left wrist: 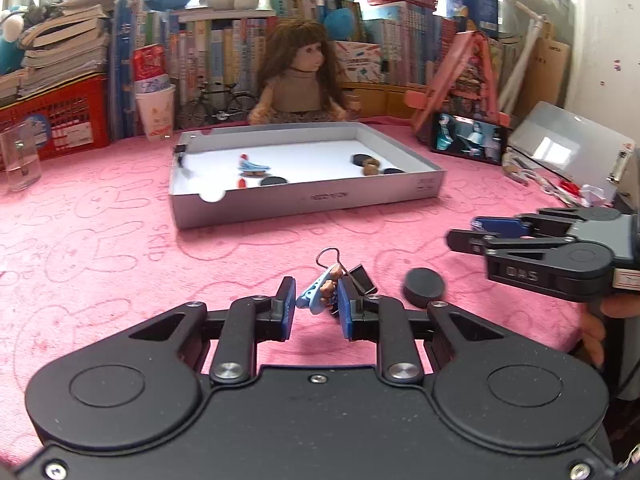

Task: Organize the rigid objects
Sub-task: 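Close the left tool on the blue decorated hair clip while the right tool closes on the clear lid, then carry the hair clip in the left tool and clear lid in the right tool into the tray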

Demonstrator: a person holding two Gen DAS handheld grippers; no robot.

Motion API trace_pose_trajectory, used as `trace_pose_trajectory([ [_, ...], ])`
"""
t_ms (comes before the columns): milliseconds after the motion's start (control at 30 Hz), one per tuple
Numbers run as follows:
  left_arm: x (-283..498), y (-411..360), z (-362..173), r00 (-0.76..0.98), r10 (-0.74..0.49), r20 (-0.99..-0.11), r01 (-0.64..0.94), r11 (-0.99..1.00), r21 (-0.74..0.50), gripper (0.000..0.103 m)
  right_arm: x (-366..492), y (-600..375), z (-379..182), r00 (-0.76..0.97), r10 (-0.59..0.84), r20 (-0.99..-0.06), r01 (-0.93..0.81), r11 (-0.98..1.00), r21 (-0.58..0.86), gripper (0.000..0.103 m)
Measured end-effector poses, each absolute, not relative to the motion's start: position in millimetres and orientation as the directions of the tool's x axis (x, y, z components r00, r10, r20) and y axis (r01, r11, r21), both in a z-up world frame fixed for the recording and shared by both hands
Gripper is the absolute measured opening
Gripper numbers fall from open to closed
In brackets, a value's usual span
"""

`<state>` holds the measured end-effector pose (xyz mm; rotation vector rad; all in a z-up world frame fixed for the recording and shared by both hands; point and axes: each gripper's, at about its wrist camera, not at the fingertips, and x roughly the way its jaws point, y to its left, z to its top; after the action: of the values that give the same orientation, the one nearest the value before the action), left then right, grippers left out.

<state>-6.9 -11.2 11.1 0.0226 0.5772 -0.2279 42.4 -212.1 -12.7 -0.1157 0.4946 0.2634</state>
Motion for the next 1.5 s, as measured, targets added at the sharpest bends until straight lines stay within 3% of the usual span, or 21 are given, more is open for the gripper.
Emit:
trace_pose_trajectory([
  [500,8.7,4.3,5.4,0.829,-0.085,-0.553,0.107,0.994,0.007,0.025,45.4,-212.1,-14.7,0.843,0.221,-0.491,-0.273,0.961,-0.036,0.04],
  [967,21.0,-6.0,-1.6,0.809,-0.102,-0.579,0.18,0.98,0.079,0.029,46.9,-212.4,-15.7,0.841,0.219,-0.495,-0.27,0.962,-0.033,0.04],
  [1100,23.2,-4.5,-4.0,0.806,-0.125,-0.578,0.2,0.978,0.067,0.017,47.5,-212.6,-15.9,0.84,0.218,-0.496,-0.267,0.963,-0.029,0.04],
  [1500,23.1,-5.2,7.3,0.815,-0.159,-0.557,0.21,0.977,0.028,0.015,53.1,-213.4,-14.1,0.832,0.229,-0.504,-0.258,0.966,0.013,0.04],
])
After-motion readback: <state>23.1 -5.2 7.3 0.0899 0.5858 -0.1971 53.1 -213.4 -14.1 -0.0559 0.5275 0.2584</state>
